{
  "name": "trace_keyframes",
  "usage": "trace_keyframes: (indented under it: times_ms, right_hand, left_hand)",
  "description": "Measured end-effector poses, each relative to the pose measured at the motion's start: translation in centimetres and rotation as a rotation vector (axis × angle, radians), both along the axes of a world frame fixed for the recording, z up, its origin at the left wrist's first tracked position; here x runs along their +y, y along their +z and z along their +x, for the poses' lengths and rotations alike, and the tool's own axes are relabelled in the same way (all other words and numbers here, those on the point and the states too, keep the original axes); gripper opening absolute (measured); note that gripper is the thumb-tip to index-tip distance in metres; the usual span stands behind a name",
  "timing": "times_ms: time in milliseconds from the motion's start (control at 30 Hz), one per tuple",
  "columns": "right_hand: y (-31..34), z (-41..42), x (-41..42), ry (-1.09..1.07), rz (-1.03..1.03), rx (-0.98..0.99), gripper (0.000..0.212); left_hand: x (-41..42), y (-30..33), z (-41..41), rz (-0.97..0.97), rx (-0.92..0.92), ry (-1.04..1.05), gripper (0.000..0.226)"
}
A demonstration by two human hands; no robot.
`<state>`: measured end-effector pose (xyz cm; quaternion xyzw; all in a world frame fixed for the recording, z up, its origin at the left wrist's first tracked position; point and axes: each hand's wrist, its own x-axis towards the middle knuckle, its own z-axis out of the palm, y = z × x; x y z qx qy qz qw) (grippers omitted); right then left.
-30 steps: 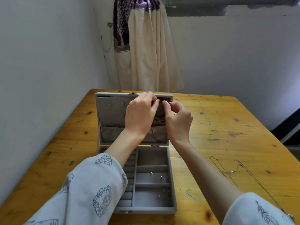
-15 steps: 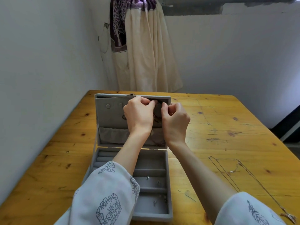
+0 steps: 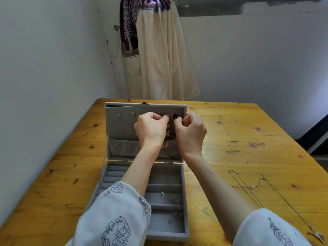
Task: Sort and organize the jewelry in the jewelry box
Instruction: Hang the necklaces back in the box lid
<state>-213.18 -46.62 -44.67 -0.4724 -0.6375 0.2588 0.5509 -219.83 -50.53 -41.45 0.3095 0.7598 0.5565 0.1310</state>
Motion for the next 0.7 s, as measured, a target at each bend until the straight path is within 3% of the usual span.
trace_keyframes:
  times_ms: [100, 233, 433, 700]
  right_hand:
    - [0.0, 0.2, -0.1, 0.029, 0.0, -0.002, 0.041]
    - [-0.2, 0.9, -0.7, 0.114, -0.129, 0.054, 0.021]
    - [-0.8, 2.3, -0.5, 0.355, -0.511, 0.405, 0.032]
    - [0.8, 2.5, -0.2, 0.466, -0.406, 0.301, 0.023]
  left_hand:
    - [-0.2, 0.0, -0.3, -0.019, 0.057, -0.047, 0.016]
    - [-1.0, -0.6, -1.0, -0.028, 0.119, -0.111, 0.017]
    - [-2.9, -2.1, -1.5, -0.107, 0.26, -0.244, 0.018]
    - [-4.2, -2.2, -2.1, -0.194, 0.748, -0.406, 0.043]
